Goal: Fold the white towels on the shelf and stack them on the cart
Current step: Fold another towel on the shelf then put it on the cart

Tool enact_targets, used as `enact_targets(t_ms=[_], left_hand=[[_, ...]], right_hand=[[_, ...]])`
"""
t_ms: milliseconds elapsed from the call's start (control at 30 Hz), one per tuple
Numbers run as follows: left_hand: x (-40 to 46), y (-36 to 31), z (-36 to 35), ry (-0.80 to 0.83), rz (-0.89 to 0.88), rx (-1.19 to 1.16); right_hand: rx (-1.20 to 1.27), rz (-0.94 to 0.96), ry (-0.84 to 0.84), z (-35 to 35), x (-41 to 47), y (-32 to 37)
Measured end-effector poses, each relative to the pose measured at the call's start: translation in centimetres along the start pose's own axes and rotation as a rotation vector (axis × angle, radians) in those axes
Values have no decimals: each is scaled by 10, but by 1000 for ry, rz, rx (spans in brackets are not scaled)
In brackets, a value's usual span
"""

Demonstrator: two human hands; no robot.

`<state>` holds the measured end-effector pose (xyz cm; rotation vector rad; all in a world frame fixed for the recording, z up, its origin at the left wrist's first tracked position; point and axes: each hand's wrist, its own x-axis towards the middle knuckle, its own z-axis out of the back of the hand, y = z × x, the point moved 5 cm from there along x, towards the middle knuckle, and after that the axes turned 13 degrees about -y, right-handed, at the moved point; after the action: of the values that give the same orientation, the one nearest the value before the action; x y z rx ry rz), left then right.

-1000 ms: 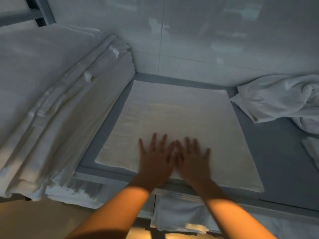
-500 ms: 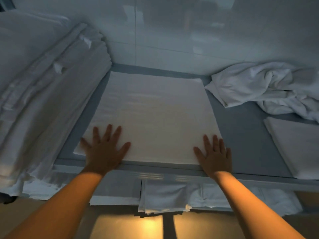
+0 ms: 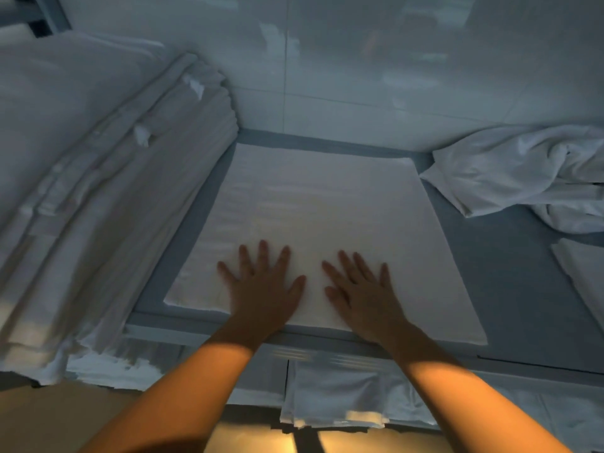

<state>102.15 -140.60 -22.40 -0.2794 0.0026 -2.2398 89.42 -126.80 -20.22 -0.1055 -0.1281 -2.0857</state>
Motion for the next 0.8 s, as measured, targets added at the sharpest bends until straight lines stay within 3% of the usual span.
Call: enact_targets(t_ms=[133,333,500,633,800], left_hand=[[31,32,2,-33,130,-16],[61,58,4,-76,181,-41],[61,58,3,-83,194,-54],[61,58,2,-100,196,-68],[59,59,2,-116,210,-111]], right_hand=[[-29,-162,54,-3,34,-31],[38,366,63,-11,89,62],[74,564,64,-19,149,115],[48,581,36,-32,199,125],[13,468,46,-46,271,125]])
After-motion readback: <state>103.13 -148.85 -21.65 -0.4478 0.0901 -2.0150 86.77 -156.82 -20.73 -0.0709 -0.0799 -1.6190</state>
